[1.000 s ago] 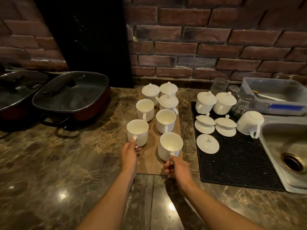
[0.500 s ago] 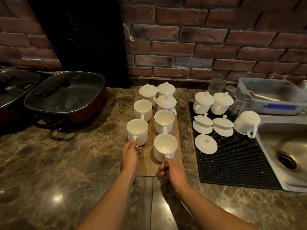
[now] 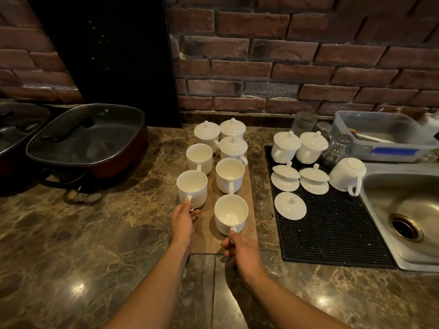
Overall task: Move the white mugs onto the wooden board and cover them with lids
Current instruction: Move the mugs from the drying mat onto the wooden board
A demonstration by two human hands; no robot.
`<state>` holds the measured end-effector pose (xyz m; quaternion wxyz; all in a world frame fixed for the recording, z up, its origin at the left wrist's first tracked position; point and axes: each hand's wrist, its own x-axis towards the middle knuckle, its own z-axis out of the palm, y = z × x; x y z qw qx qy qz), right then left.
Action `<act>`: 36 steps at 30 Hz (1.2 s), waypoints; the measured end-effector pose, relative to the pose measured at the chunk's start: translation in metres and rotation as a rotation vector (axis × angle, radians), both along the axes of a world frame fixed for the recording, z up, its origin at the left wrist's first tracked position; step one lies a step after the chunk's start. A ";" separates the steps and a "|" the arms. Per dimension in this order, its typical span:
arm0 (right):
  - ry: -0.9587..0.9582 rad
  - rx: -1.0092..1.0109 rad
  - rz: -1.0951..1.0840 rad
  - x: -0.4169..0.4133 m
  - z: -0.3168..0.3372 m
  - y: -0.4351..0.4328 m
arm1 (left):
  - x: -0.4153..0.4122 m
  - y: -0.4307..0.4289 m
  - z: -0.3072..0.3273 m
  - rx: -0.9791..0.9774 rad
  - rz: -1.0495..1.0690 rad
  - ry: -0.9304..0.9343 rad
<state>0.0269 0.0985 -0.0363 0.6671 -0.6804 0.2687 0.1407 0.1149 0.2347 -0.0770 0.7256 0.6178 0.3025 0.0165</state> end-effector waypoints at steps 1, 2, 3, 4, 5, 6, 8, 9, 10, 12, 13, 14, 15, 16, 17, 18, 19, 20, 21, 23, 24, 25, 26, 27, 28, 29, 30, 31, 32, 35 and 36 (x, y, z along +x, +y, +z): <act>-0.008 0.007 -0.002 -0.001 -0.001 0.001 | 0.000 0.000 0.000 -0.004 -0.002 -0.002; -0.019 0.016 -0.007 -0.001 -0.002 0.001 | 0.000 0.000 -0.001 -0.008 -0.006 -0.006; -0.032 0.025 -0.015 -0.001 -0.002 0.002 | 0.000 0.001 -0.001 -0.012 -0.010 -0.012; -0.041 0.030 -0.021 -0.001 -0.003 0.002 | 0.000 0.001 -0.001 -0.018 -0.013 -0.016; -0.045 0.027 -0.025 -0.001 -0.004 0.002 | 0.000 0.001 -0.001 -0.021 -0.015 -0.018; -0.046 0.019 -0.023 -0.001 -0.005 0.003 | 0.000 0.001 -0.001 -0.024 -0.015 -0.020; -0.045 -0.001 -0.021 -0.001 -0.008 0.003 | 0.000 0.001 -0.002 -0.031 -0.016 -0.021; -0.046 -0.009 -0.020 -0.002 -0.009 0.003 | -0.001 0.002 -0.003 -0.036 -0.015 -0.020; -0.048 -0.017 -0.017 -0.002 -0.011 0.003 | -0.001 0.002 -0.004 -0.041 -0.014 -0.016; -0.056 -0.031 -0.003 -0.002 -0.013 0.003 | -0.002 0.002 -0.006 -0.047 -0.013 -0.005; -0.061 -0.034 0.004 -0.003 -0.014 0.002 | -0.002 0.002 -0.007 -0.047 -0.015 0.001; -0.064 -0.035 0.007 -0.003 -0.014 0.002 | -0.002 0.002 -0.007 -0.044 -0.018 0.007; -0.067 -0.036 0.010 -0.003 -0.014 0.001 | -0.002 0.002 -0.006 -0.039 -0.020 0.013; -0.067 -0.036 0.016 -0.003 -0.014 0.001 | -0.002 0.001 -0.007 -0.029 -0.022 0.020; -0.067 -0.034 0.022 -0.003 -0.014 0.001 | -0.003 0.001 -0.007 -0.016 -0.028 0.028; -0.067 -0.028 0.029 -0.003 -0.014 0.000 | -0.003 0.000 -0.007 -0.001 -0.034 0.036; -0.068 -0.017 0.037 -0.003 -0.015 0.000 | -0.003 0.001 -0.007 0.012 -0.040 0.042; -0.072 -0.001 0.044 -0.004 -0.015 -0.001 | -0.004 0.001 -0.007 0.021 -0.043 0.044; -0.080 0.013 0.051 -0.004 -0.014 -0.003 | -0.004 0.000 -0.007 0.026 -0.045 0.041; -0.102 0.021 0.068 -0.005 -0.013 -0.005 | -0.005 0.000 -0.007 0.051 -0.035 0.025; -0.112 0.023 0.067 -0.006 -0.012 -0.007 | -0.007 -0.001 -0.006 0.072 -0.025 0.019; -0.118 0.028 0.059 -0.007 -0.012 -0.008 | -0.009 -0.002 -0.004 0.089 -0.005 0.013; -0.115 0.028 0.046 -0.008 -0.011 -0.011 | -0.011 -0.002 -0.002 0.100 0.030 0.004; -0.107 0.015 0.033 -0.009 -0.010 -0.014 | -0.014 -0.002 0.002 0.124 0.084 -0.008; -0.100 -0.009 0.023 -0.010 -0.010 -0.017 | -0.017 -0.001 0.007 0.170 0.152 -0.023; -0.099 -0.041 0.013 -0.010 -0.009 -0.023 | -0.018 -0.001 0.012 0.232 0.209 -0.048; -0.106 -0.087 0.002 -0.011 -0.009 -0.030 | -0.020 -0.001 0.019 0.288 0.239 -0.083; -0.120 -0.145 -0.006 -0.011 -0.007 -0.038 | -0.020 -0.003 0.026 0.333 0.244 -0.134; -0.142 -0.207 -0.012 -0.010 -0.006 -0.048 | -0.020 -0.007 0.036 0.367 0.234 -0.199; -0.205 -0.395 -0.017 -0.002 0.002 -0.088 | -0.018 -0.035 0.072 0.433 0.149 -0.419; -0.217 -0.433 -0.019 0.001 0.005 -0.107 | -0.018 -0.050 0.085 0.443 0.096 -0.515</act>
